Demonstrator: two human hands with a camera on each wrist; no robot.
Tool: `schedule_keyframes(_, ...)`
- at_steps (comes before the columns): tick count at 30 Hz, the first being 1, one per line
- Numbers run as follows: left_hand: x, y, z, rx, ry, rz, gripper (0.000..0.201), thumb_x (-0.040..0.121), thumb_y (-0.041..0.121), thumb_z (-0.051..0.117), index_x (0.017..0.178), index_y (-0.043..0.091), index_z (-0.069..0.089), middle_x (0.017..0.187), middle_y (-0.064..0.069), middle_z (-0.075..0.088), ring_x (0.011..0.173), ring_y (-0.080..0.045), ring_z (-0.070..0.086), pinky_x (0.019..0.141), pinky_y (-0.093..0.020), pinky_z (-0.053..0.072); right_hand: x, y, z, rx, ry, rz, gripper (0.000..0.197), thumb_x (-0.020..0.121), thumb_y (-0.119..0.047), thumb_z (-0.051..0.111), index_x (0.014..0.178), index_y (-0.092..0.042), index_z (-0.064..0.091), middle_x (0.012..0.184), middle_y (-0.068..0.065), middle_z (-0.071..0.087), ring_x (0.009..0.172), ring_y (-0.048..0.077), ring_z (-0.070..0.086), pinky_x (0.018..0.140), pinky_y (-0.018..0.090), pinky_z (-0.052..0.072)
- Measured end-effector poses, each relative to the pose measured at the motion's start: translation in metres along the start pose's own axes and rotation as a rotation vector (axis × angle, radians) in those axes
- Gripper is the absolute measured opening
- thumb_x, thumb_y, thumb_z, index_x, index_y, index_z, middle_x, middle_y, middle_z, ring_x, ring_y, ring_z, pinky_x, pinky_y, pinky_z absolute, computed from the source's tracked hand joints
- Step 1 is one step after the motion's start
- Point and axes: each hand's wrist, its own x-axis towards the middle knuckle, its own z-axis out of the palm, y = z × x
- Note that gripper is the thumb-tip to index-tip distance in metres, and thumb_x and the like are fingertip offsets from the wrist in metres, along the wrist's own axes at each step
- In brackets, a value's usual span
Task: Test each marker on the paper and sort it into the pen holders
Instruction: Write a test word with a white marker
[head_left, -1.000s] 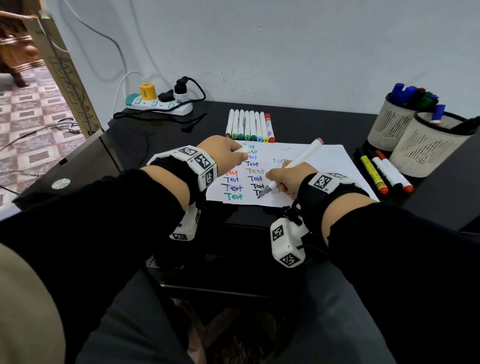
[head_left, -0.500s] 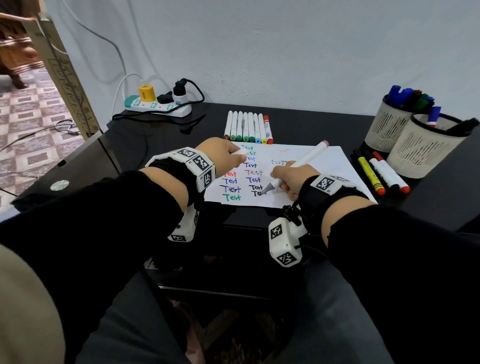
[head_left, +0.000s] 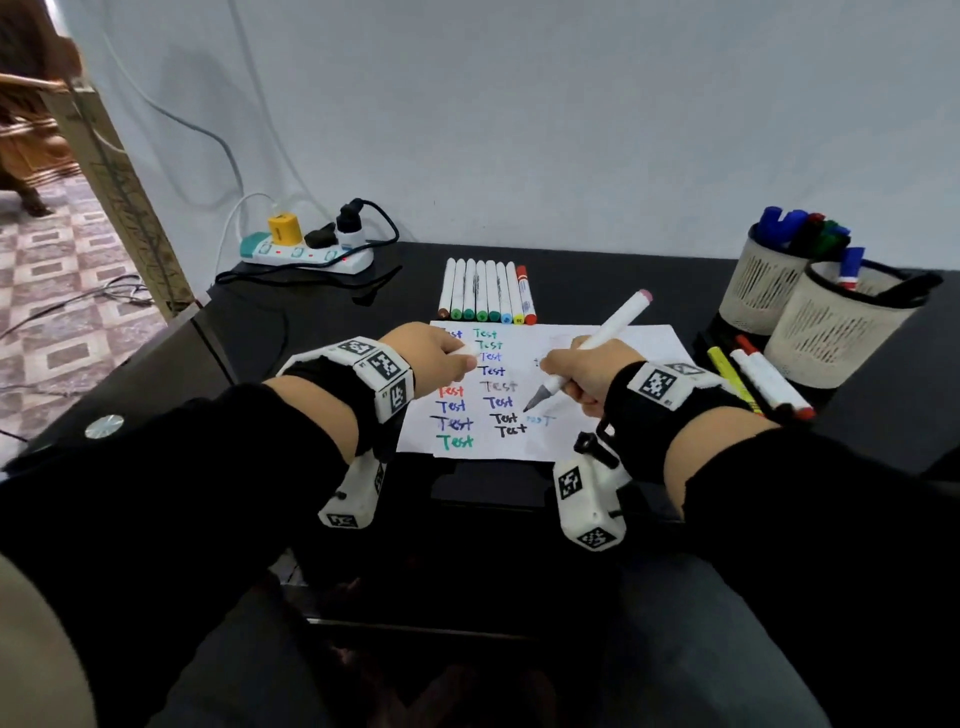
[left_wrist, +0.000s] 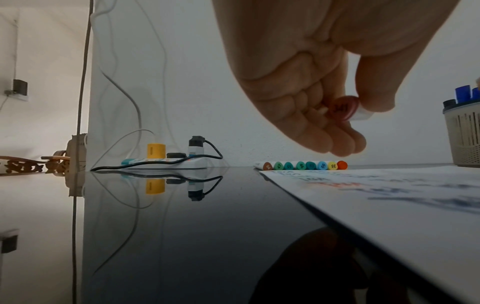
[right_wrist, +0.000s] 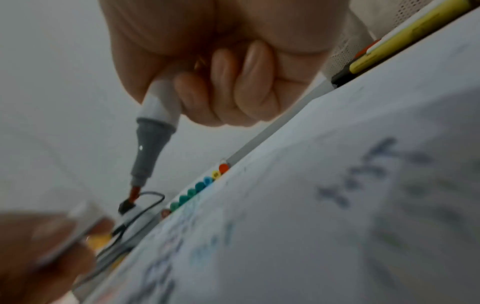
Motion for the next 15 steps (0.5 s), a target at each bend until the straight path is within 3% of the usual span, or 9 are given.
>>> schedule_keyframes(3, 0.003, 0.007, -0.007, -0.015, 0.026, 0.030, 0.030, 0.095, 0.039, 0.047, 0.091, 0.017, 0.066, 0.088, 0.005, 0.064, 0.087, -0.014, 0.060, 0.077, -0.025, 0.044, -0.001, -0.001, 0.003, -0.011, -0.029, -0.062, 0.028, 0.084, -0.020, 0.065, 0.065, -0.014, 0.045, 0.052, 0.002, 0.043, 0.034, 0.008, 0.033, 0.034, 0.018, 0.028)
schedule_keyframes(7, 0.005, 0.008, -0.008, -0.010, 0.043, 0.041, 0.033, 0.095, 0.039, 0.047, 0.092, 0.014, 0.067, 0.093, -0.001, 0.068, 0.092, -0.018, 0.062, 0.083, -0.028, 0.047, 0.001, 0.000, 0.006, -0.098, -0.070, -0.109, 0.036, 0.083, -0.021, 0.068, 0.060, -0.015, 0.042, 0.050, 0.003, 0.044, 0.029, 0.007, 0.034, 0.035, 0.019, 0.028)
schedule_keyframes(15, 0.004, 0.007, -0.007, -0.026, 0.063, 0.041, 0.033, 0.095, 0.040, 0.047, 0.098, 0.014, 0.066, 0.094, 0.003, 0.067, 0.094, -0.013, 0.060, 0.084, -0.025, 0.042, 0.001, 0.005, 0.015, -0.082, -0.043, -0.138, 0.040, 0.081, -0.021, 0.072, 0.056, -0.015, 0.041, 0.047, 0.003, 0.048, 0.047, 0.018, 0.043, 0.047, 0.026, 0.033)
